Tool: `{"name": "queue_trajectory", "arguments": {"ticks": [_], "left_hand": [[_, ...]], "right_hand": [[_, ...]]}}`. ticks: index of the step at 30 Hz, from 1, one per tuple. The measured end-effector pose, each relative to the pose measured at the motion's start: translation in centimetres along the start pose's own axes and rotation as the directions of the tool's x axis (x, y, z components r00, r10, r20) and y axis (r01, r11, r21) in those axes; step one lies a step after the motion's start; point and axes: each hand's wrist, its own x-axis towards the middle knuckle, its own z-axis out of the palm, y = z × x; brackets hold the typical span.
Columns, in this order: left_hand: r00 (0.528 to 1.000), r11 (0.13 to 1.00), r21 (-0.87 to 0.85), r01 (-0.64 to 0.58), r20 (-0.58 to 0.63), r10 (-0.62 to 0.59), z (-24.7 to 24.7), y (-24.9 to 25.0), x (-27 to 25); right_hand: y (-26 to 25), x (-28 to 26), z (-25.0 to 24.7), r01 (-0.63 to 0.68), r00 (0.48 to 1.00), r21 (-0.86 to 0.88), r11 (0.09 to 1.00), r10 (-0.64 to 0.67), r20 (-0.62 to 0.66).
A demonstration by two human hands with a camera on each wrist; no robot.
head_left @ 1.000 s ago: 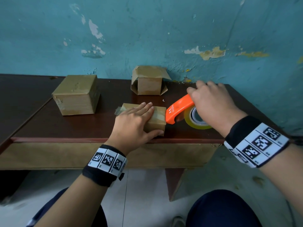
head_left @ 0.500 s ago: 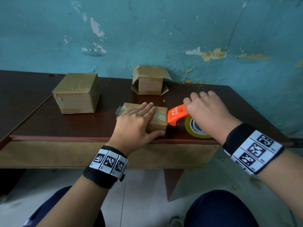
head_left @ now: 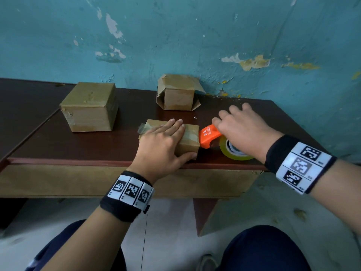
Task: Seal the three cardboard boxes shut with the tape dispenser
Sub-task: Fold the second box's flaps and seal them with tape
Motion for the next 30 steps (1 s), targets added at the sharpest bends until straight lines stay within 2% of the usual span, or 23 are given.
{"name": "queue_trajectory", "arguments": {"ticks": [4, 7, 11, 15, 17, 19, 21, 26, 30], "left_hand": [[1.0, 1.0, -0.004, 0.005, 0.014, -0.005, 0.0, 0.1, 0.1], [1.0, 1.0, -0.003, 0.02, 0.01, -0.02, 0.1, 0.2, 0.1], [1.0, 1.0, 0.026, 0.014, 0.022, -0.014, -0.2, -0.2, 0.1], [0.999, 1.0, 0.02, 0.019, 0.042, -0.02, -0.7, -0.2, 0.1], [0.999, 1.0, 0.021, 0.02, 0.046, -0.021, -0.7, -0.1, 0.1], [0.998, 1.0, 0.023, 0.02, 0.053, -0.021, -0.6, -0.2, 0.0], [0.999, 0.999, 0.017, 0.027, 0.047, -0.028, -0.5, -0.2, 0.0], [0.999, 0.999, 0.001, 0.044, 0.027, -0.044, -0.4, -0.1, 0.1], [0.998, 0.999, 0.005, 0.036, 0.042, -0.036, -0.4, -0.2, 0.1]], "right_hand": [[0.0, 0.3, -1.1, 0.033, 0.999, -0.079, 0.996, -0.032, 0.012], [-2.4, 1.3, -2.6, 0.131, 0.991, -0.195, 0.972, -0.126, 0.035], [-3.0, 1.9, -3.7, 0.134, 0.991, -0.193, 0.972, -0.127, 0.05], [0.2, 0.6, -2.1, 0.115, 0.99, 0.053, 0.992, -0.119, 0.073], [1.5, 0.4, -1.3, 0.036, 0.992, 0.239, 0.97, -0.063, 0.105], [2.6, 0.5, -0.4, -0.103, 0.986, 0.467, 0.878, 0.03, 0.162], [3.2, 0.7, 0.8, -0.222, 0.968, 0.599, 0.769, 0.101, 0.228], [3.6, 1.1, 3.3, -0.465, 0.883, 0.681, 0.566, 0.24, 0.403], [2.6, 1.2, 4.6, -0.557, 0.825, 0.748, 0.361, 0.346, 0.447]]}}
